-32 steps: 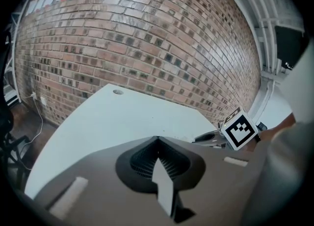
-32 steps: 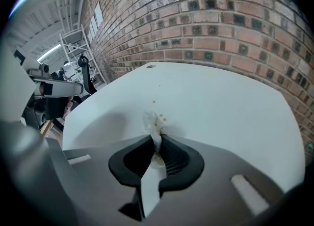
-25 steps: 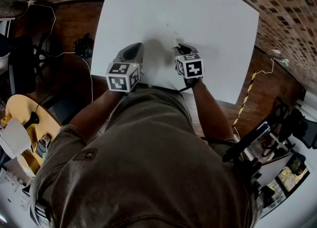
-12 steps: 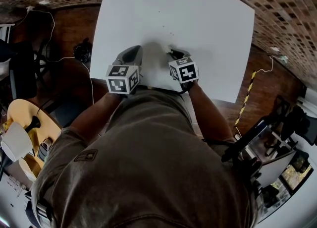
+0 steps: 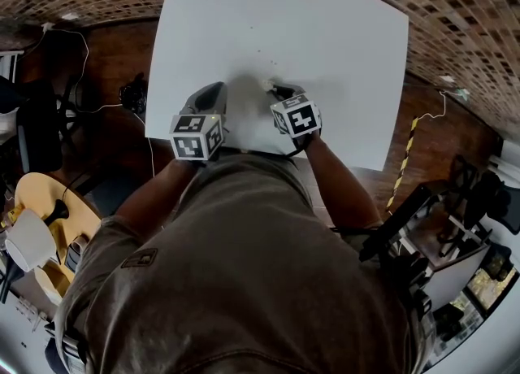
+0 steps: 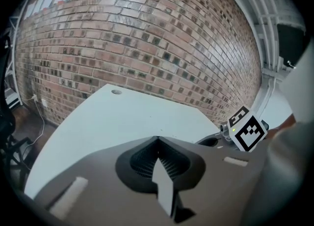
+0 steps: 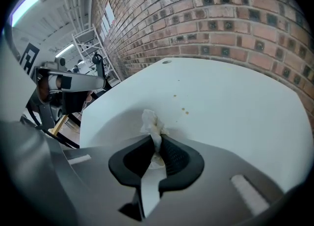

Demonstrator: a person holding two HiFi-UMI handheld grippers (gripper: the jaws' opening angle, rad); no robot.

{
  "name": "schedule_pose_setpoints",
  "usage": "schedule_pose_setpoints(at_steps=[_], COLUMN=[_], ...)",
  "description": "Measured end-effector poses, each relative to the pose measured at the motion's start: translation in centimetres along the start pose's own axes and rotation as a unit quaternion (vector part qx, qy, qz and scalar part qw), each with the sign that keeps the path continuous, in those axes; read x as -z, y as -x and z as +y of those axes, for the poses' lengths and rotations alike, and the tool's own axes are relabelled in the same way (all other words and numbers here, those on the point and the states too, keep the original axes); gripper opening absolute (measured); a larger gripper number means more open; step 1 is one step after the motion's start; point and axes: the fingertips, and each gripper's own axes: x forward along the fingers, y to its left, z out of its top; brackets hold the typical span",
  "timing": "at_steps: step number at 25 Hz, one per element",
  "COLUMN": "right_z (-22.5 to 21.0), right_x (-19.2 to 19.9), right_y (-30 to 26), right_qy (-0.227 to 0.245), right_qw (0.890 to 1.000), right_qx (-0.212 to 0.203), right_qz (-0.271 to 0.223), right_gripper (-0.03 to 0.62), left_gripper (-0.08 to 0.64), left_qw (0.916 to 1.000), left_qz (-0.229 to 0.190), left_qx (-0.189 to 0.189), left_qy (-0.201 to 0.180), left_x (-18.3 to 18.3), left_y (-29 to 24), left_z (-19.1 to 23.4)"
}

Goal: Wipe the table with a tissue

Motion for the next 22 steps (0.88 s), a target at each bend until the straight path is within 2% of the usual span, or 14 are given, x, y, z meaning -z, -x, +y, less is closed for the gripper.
schedule_pose_setpoints(at_steps=[3,8,12,15,19,22], right_z=[-1.2,-3.7,-5.5,-6.4,-7.7,-8.3], right_x=[-1.7,-6.6,-10.6,-12.9,-15.2,-16.3], right_y=[0.3,0.0,-0.7,-1.9,-4.1,-5.6], right_qy=[0.002,0.013,0.022,0.032,0.044,0.048], right_qw=[1.0,0.999,0.997,0.997,0.997,0.997], right_qx=[0.001,0.013,0.015,0.013,0.008,0.007], right_qz=[-0.016,-0.051,-0.069,-0.073,-0.07,-0.064], right_gripper=[0.052,0.052,0.052,0.052,0.052,0.052], left_gripper=[0.002,0.002,0.002,0.002,0.002,0.002], left_qw=[1.0,0.9997,0.999,0.9982,0.9978,0.9971], left_qz=[-0.002,-0.007,-0.002,0.001,0.0,0.003], left_qx=[-0.006,-0.025,-0.038,-0.048,-0.062,-0.068], left_qy=[0.001,0.004,0.024,0.036,0.025,0.034], left_x=[-0.3,-0.9,-0.3,0.1,-0.4,-0.4], left_y=[0.0,0.2,0.1,-0.1,-0.6,-1.1], left_z=[0.1,1.2,2.2,3.0,3.9,4.8])
